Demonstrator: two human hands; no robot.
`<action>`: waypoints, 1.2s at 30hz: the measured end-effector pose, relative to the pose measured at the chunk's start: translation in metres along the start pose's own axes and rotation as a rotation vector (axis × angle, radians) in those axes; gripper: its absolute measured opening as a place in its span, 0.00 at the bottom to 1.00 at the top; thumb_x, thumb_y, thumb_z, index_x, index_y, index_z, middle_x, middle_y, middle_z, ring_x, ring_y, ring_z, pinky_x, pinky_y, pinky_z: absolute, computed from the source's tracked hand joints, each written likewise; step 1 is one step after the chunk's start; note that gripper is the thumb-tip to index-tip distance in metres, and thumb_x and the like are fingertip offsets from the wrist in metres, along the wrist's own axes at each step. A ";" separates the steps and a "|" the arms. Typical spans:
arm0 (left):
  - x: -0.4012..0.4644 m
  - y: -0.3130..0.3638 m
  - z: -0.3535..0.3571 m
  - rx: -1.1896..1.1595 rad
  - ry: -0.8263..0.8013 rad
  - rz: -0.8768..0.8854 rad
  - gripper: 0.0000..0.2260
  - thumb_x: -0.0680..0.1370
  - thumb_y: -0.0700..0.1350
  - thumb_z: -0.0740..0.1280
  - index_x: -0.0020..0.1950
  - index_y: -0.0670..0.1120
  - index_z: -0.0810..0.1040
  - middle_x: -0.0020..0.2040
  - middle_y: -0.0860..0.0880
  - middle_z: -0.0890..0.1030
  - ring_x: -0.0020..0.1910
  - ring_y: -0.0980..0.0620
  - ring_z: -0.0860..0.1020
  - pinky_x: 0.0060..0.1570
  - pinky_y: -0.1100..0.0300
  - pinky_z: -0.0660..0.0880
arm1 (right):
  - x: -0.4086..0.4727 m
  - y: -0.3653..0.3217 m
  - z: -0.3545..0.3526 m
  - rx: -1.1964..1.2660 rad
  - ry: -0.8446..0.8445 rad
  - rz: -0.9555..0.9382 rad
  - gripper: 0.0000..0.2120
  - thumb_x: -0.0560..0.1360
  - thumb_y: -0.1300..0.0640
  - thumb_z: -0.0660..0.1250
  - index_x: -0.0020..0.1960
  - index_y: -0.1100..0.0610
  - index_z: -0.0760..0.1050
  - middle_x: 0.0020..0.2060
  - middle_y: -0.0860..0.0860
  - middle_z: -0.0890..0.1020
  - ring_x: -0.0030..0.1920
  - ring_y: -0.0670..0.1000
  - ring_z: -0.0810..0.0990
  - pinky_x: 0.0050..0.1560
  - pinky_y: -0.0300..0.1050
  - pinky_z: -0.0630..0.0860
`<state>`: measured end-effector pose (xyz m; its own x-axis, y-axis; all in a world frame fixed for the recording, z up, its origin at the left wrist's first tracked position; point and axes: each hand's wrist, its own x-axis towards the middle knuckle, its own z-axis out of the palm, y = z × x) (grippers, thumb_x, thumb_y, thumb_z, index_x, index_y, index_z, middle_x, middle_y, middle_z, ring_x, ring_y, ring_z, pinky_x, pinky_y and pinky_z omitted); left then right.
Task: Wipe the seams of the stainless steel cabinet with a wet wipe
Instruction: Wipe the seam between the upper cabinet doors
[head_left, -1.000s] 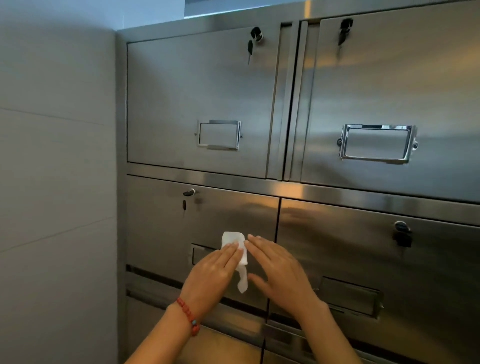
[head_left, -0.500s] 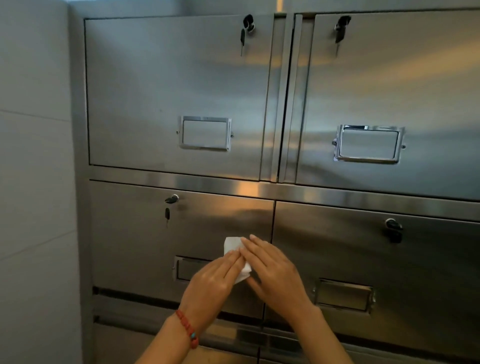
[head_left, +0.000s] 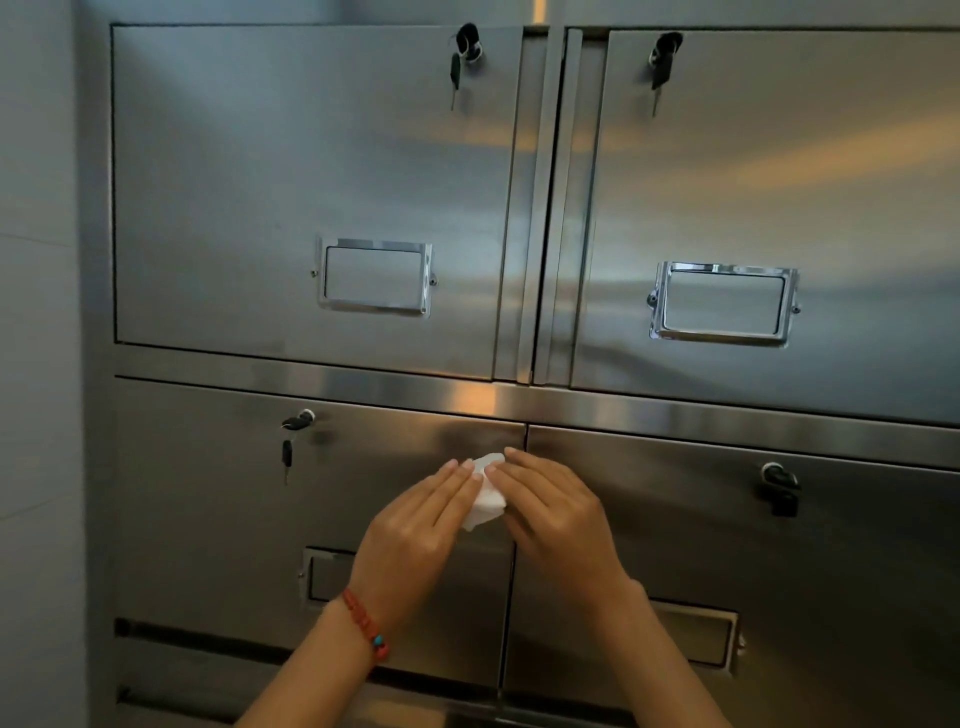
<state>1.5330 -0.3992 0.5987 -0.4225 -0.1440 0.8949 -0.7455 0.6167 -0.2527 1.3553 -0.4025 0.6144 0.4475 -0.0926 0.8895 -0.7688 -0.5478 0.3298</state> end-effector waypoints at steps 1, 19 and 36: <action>0.003 -0.002 0.001 0.006 0.009 -0.009 0.29 0.54 0.36 0.82 0.53 0.36 0.81 0.52 0.39 0.82 0.51 0.44 0.81 0.45 0.50 0.80 | 0.003 0.003 0.000 -0.007 0.005 -0.003 0.16 0.65 0.61 0.78 0.52 0.63 0.82 0.50 0.56 0.84 0.55 0.55 0.81 0.56 0.47 0.77; 0.075 -0.024 0.013 0.131 0.218 -0.032 0.17 0.77 0.43 0.58 0.59 0.35 0.78 0.58 0.38 0.79 0.57 0.42 0.78 0.57 0.45 0.75 | 0.063 0.039 -0.018 -0.186 0.241 0.016 0.14 0.70 0.64 0.71 0.54 0.67 0.80 0.52 0.61 0.82 0.53 0.58 0.82 0.54 0.51 0.79; 0.124 -0.079 0.038 0.155 0.200 0.029 0.20 0.77 0.46 0.55 0.61 0.36 0.76 0.62 0.36 0.76 0.62 0.39 0.74 0.57 0.39 0.72 | 0.132 0.067 -0.002 -0.580 0.330 0.193 0.15 0.67 0.64 0.76 0.52 0.66 0.80 0.46 0.60 0.84 0.47 0.59 0.83 0.47 0.50 0.79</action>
<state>1.5197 -0.4952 0.7156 -0.3457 0.0378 0.9376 -0.8110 0.4905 -0.3188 1.3619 -0.4496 0.7542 0.1866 0.1641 0.9686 -0.9818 -0.0056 0.1901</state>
